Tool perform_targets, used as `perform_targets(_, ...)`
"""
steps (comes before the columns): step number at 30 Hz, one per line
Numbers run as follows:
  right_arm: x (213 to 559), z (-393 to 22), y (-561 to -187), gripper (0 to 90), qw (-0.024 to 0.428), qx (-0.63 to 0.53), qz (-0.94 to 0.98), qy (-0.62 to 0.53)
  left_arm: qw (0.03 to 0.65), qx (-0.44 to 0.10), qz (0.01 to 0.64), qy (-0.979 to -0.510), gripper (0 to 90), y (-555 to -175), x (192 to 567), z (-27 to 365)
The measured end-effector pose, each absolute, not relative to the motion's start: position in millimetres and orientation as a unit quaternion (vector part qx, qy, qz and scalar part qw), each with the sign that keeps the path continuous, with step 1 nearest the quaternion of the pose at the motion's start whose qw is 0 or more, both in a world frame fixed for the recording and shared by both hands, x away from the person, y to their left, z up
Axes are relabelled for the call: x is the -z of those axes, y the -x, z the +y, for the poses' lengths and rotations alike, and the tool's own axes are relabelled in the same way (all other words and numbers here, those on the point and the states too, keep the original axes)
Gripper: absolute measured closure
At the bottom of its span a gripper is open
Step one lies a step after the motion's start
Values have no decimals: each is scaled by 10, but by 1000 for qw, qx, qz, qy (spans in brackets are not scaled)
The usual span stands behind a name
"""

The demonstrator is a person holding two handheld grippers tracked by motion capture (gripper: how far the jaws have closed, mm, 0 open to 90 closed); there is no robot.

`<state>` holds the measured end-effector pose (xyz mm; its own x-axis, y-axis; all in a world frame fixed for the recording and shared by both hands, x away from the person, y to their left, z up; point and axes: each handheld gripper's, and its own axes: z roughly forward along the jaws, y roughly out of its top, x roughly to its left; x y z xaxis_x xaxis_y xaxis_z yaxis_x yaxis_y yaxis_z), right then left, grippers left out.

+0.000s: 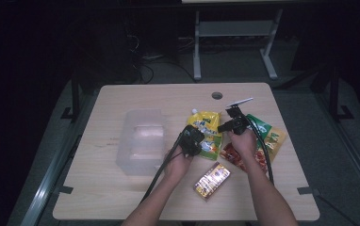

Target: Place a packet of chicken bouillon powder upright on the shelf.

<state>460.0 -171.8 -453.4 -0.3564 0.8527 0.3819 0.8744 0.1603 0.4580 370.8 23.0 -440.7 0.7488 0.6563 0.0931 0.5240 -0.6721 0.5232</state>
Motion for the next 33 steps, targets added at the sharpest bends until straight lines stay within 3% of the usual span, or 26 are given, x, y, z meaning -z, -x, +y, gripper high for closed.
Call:
perform_targets(15,4275,-1799,-4526,899,3,347,-762,547,262,-131,339,-894,807,-3673,4319,309)
perform_targets(21,4061,-1840,-4422,900,-27,376,-764,523,272,-135,344,-889,723,-3672,4279,331)
perform_targets(25,3858,-1876,-4285,899,-54,408,-769,489,282,-130,352,-883,594,-3655,4249,340)
perform_targets(33,3568,-1887,-4003,899,-91,443,-779,435,312,-106,376,-866,458,-3642,4186,380)
